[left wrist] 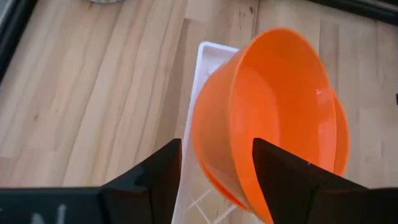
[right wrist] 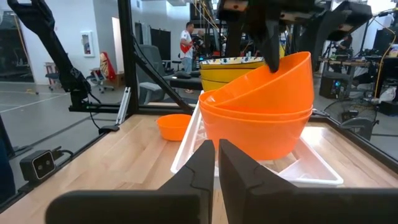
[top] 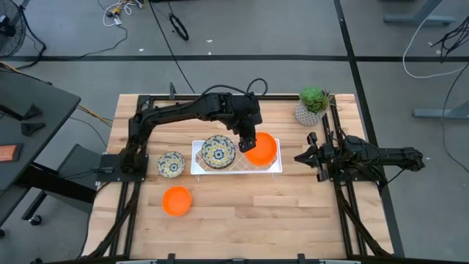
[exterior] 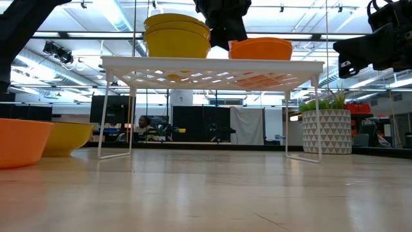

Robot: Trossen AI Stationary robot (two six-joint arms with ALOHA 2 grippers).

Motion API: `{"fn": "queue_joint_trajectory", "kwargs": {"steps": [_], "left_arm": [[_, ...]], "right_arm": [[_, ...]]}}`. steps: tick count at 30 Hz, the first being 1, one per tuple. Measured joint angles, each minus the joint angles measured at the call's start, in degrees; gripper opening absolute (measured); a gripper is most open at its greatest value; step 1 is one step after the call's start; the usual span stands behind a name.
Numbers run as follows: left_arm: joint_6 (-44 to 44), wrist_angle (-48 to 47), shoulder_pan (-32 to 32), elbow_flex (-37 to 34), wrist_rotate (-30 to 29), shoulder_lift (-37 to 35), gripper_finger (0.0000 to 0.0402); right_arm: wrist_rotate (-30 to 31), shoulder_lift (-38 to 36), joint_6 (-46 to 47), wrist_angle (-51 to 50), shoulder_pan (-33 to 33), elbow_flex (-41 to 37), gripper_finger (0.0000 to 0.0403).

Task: Pick & Place Mini bowls
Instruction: Stack the orange bowl on the orange bowl on the shelf

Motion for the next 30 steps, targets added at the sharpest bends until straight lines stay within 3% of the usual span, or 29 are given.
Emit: {"fn": "queue_joint_trajectory", "kwargs": {"steps": [6, 18, 30], "left_arm": [[-1.17, 0.9, 0.36, 0.1, 0.46, 0.09, 0.0165], [-1.56, 1.03, 0.4, 0.1, 1.03, 0.09, 0.0011], [-1.92, 0.57, 0.39, 0.1, 2.93, 0.09, 0.0007]], "right_arm": [[-0.04, 0.0, -0.02, 0.0, 0.0, 0.0, 0.0027], [-0.03, 0.0, 0.0, 0.0, 0.0, 0.0, 0.0027], [-0.02, 0.0, -0.01, 0.0, 0.02, 0.0, 0.0027]]}}
